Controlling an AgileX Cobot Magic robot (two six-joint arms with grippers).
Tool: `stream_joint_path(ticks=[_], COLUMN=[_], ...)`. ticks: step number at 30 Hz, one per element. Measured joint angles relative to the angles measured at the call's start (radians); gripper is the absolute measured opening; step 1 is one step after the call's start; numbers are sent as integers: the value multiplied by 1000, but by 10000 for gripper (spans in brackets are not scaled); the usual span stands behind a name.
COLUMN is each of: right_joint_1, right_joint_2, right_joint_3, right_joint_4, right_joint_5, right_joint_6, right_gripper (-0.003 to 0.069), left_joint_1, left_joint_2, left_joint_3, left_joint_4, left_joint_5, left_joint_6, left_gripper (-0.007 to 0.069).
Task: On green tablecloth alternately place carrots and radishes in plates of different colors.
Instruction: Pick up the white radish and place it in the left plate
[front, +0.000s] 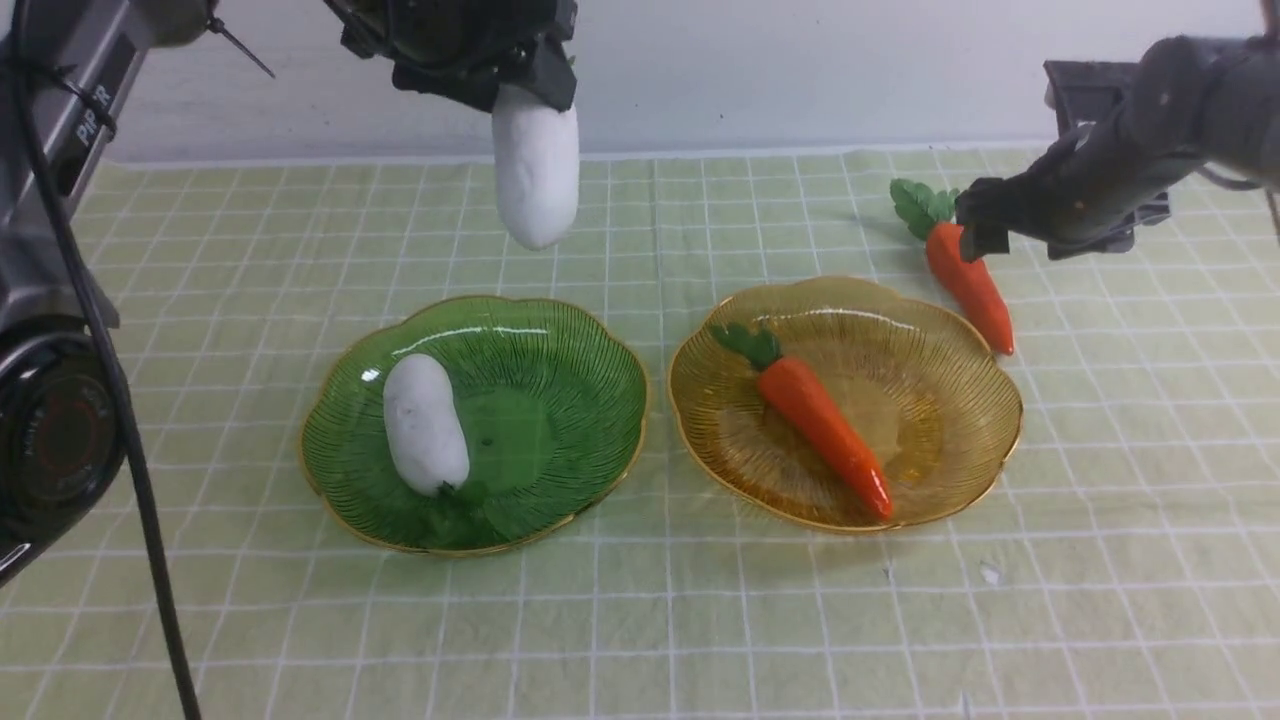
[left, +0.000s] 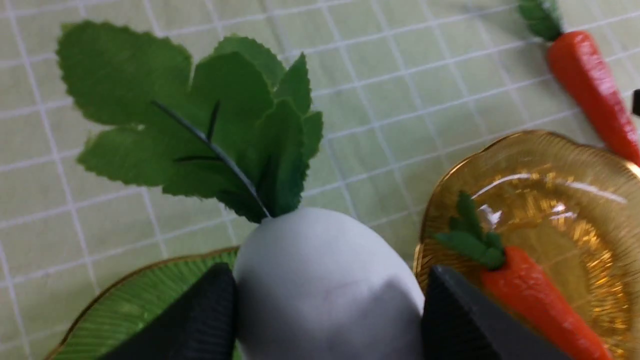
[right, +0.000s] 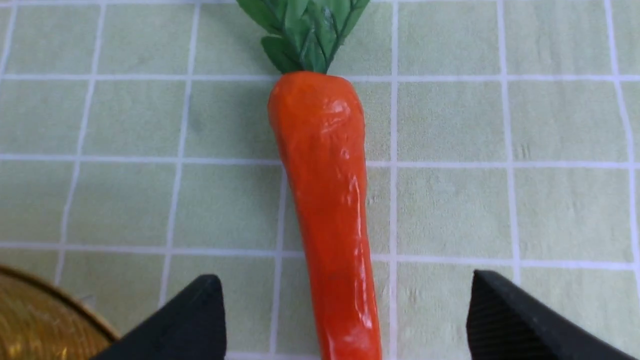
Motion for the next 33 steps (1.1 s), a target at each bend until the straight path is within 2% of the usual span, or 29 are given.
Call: stream_joint_path(ticks=[6, 9, 11, 12, 13, 14, 16, 20, 22, 23, 27, 33], right_joint_1=[0, 0, 0, -2, -2, -4, -6, -16, -20, -16, 16, 107], right_joint_2=[66, 98, 107, 105, 105, 94, 80, -28, -120, -175, -193, -97], right_joint_3=[0, 0, -1, -6, -9, -31, -44, -104, -121, -128, -118, -77], right_joint_4=[-6, -10, -23, -36, -41, -58, -61, -34, 20, 100, 196, 219], right_joint_5=[-75, -90, -88, -71, -66, 14, 64, 284, 398, 455, 480, 494], right_joint_6=[18, 19, 19, 19, 19, 23, 26, 29, 11, -29, -73, -121], right_gripper=[583, 520, 387, 288, 269, 183, 193, 206, 206, 206, 206, 208], left_joint_1=[-35, -63, -74, -73, -73, -73, -73, -73, -73, -73, -74, -74], left_joint_2=[3, 6, 6, 6, 6, 1, -5, -53, -73, -83, -71, -35], left_joint_3=[169, 250, 285, 301, 307, 331, 354, 451, 490, 516, 528, 528], left_joint_4=[20, 23, 25, 30, 30, 42, 50, 80, 92, 97, 99, 168], left_joint_5=[5, 5, 5, 5, 5, 4, 1, -4, -4, -5, -9, -14], left_joint_6=[-18, -37, -60, -67, -69, -79, -84, -93, -98, -99, -98, -97], left_gripper=[425, 424, 424, 424, 424, 424, 423, 424, 424, 424, 424, 423])
